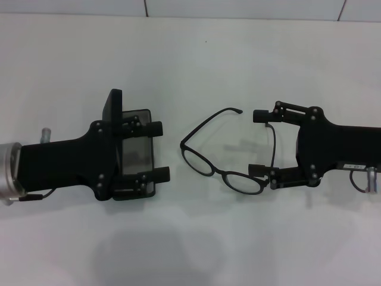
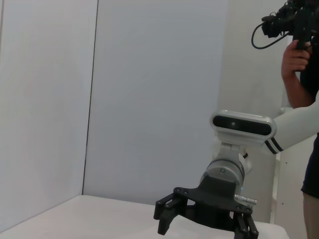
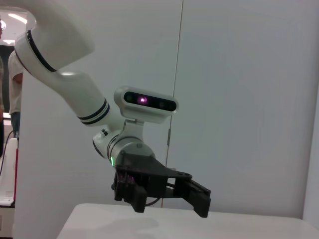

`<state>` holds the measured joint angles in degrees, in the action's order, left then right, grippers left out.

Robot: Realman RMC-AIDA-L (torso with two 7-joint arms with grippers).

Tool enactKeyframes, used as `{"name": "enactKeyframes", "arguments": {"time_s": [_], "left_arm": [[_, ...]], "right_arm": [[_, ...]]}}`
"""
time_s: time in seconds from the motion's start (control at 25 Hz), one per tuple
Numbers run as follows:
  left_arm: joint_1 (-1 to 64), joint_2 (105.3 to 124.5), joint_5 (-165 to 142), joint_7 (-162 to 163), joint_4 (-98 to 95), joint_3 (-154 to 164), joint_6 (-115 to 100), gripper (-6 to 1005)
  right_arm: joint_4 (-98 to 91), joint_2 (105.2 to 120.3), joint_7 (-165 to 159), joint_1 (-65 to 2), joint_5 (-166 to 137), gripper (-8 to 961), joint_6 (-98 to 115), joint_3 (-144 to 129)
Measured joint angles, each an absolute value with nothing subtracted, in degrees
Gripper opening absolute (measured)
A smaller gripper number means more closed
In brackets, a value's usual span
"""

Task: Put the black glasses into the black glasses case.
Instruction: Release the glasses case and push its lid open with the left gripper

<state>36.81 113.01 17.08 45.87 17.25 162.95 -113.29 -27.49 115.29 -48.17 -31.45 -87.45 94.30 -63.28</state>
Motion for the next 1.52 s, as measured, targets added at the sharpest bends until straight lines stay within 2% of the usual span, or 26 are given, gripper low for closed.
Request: {"name": "enactKeyframes", "arguments": {"time_s": [0.48,0.68,1.0,1.52], "left_arm": [[36.7,113.23,20.7,48.9,17.4,163.0,-113.3,799],[38.0,112.8,24.6,67.5,25.1,162.9,-111.1,798],[41.6,113.95,20.3,89.7,39.4,163.0,-109.5,798],[46.7,115.82,9.4,100.4,42.5,163.0,-100.8,797]], "right_arm": [[-27.5,115.06,-47.7,-31.2,-87.5,874,94.3,-63.1],[-27.5,115.01,-47.7,-31.2,-87.5,874,94.3,-63.0],[-27.5,115.05,-47.3,-31.0,-87.5,873,94.3,-63.1],[-27.5,115.05,-46.3,-30.8,-87.4,873,94.2,-63.3]]}}
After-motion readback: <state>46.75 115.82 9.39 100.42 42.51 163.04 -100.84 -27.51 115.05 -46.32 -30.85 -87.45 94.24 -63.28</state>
